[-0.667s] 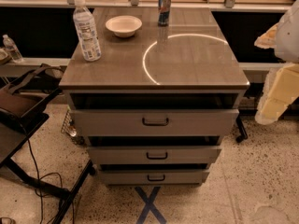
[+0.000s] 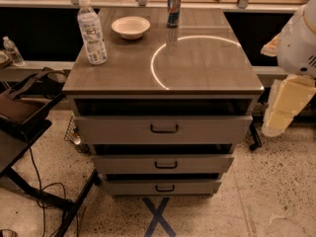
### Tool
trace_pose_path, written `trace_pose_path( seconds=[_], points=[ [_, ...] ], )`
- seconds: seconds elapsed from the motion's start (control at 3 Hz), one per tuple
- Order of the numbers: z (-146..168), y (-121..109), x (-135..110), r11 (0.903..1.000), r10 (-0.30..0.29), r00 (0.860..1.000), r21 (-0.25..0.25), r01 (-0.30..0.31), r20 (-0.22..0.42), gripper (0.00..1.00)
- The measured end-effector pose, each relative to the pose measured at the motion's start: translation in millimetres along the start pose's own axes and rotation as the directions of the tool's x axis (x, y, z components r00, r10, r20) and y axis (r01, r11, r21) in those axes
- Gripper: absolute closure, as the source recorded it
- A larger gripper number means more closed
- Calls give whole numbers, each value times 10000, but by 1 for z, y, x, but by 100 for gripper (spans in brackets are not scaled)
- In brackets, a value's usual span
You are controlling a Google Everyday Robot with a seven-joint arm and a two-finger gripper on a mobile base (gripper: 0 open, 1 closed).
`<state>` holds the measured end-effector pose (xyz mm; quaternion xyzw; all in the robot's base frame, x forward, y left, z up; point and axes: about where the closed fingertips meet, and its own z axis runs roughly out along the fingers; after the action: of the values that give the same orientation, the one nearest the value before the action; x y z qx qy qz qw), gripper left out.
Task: Open top drawer
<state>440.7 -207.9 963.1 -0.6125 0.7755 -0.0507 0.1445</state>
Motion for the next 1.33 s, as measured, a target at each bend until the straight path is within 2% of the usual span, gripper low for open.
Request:
trace_pose_path(
  seconds=[0.33, 0.67, 1.0, 1.33],
  points=[
    [27, 5, -17, 9984, -396, 9969, 371, 422, -677, 0],
    [122, 31, -25, 9949, -1007, 9864, -185, 991, -1296, 0],
    [178, 45, -27, 9912, -1236, 9834, -637, 1159, -1332, 0],
    [215, 50, -31, 9890, -1323, 9842, -827, 1230, -1177, 0]
  ],
)
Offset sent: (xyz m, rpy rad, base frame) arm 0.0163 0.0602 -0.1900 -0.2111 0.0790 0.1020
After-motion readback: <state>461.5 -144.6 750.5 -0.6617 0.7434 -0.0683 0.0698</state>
